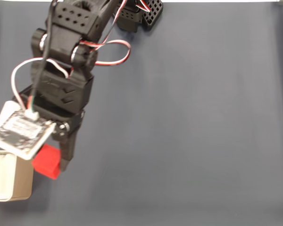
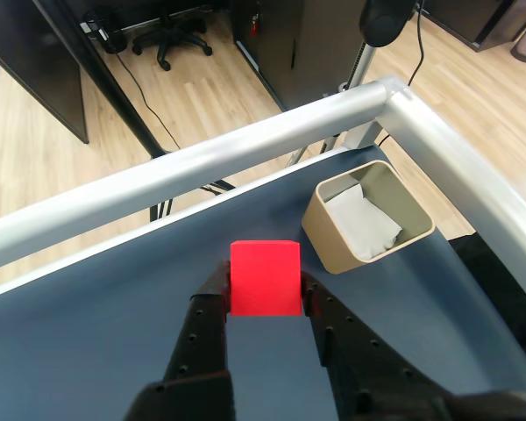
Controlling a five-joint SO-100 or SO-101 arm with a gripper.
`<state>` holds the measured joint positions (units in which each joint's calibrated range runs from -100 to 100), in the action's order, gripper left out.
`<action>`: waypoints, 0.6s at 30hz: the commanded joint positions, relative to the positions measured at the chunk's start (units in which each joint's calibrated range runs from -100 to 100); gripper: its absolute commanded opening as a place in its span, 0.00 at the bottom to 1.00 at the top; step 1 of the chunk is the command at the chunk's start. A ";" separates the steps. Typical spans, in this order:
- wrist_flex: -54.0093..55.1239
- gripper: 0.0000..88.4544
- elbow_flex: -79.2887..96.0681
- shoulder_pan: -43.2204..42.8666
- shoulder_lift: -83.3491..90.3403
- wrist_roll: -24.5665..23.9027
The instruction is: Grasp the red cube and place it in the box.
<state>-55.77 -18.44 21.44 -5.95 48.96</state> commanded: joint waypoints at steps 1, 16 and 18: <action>-0.30 0.00 -6.74 1.57 -1.16 -0.63; -0.79 0.00 -19.79 6.54 -10.69 -1.12; -0.79 0.00 -21.24 7.18 -11.64 -1.27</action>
<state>-56.40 -34.99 27.45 -17.76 48.13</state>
